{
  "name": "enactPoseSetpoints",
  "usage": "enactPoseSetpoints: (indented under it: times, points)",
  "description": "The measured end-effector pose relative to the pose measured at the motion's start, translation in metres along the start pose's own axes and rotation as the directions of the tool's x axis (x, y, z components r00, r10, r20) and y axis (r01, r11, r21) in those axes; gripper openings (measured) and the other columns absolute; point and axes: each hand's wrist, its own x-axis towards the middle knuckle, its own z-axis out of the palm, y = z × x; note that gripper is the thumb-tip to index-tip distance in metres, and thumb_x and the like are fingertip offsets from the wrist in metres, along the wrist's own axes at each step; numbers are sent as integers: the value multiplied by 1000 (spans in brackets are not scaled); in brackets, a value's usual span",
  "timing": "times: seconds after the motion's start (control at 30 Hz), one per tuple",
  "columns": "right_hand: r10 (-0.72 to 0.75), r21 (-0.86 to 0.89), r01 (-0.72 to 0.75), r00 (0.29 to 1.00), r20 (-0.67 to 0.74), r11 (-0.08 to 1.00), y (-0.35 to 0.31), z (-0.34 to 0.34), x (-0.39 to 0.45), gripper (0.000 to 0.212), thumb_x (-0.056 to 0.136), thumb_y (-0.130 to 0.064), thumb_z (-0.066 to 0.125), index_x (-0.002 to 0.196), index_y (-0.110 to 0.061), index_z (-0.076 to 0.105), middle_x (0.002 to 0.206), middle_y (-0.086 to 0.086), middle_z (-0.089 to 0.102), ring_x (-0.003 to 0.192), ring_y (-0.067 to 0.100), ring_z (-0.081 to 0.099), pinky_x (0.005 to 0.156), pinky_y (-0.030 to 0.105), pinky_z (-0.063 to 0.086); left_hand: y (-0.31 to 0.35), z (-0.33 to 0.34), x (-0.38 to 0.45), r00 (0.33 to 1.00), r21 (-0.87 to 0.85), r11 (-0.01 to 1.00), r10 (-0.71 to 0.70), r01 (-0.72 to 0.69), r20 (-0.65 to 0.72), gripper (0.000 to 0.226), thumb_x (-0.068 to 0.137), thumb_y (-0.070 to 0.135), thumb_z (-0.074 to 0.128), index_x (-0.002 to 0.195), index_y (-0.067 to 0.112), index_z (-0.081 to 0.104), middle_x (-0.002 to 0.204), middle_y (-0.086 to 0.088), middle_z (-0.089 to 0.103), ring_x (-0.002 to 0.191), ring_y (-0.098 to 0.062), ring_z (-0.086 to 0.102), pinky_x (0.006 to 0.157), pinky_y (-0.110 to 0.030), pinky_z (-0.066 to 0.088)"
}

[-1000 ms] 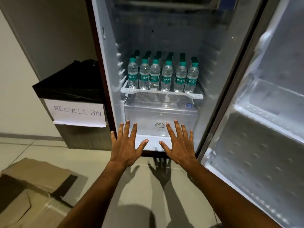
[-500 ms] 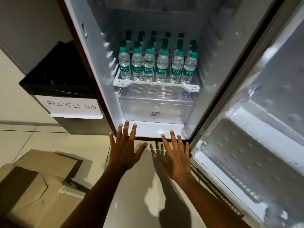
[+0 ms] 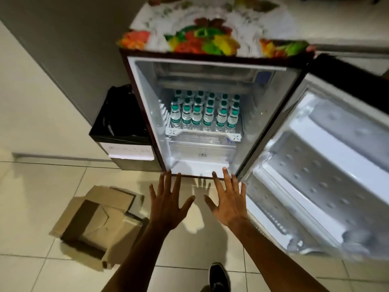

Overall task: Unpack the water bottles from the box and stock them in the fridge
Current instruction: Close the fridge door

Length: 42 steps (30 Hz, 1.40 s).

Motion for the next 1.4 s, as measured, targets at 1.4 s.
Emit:
enactPoseSetpoints:
  times: [1.4]
  points:
    - [339,120,-318,861,-378,941,173,-326,-146,79,90,-72,28,156,-32,11,165,6,-1,150,33,6,117,59,11,223,-240,-97,967,-137,957,254,-256,-34,85,86,76,12,156,30,2,163,-3,-12,150,-24,-12,118,-56,0]
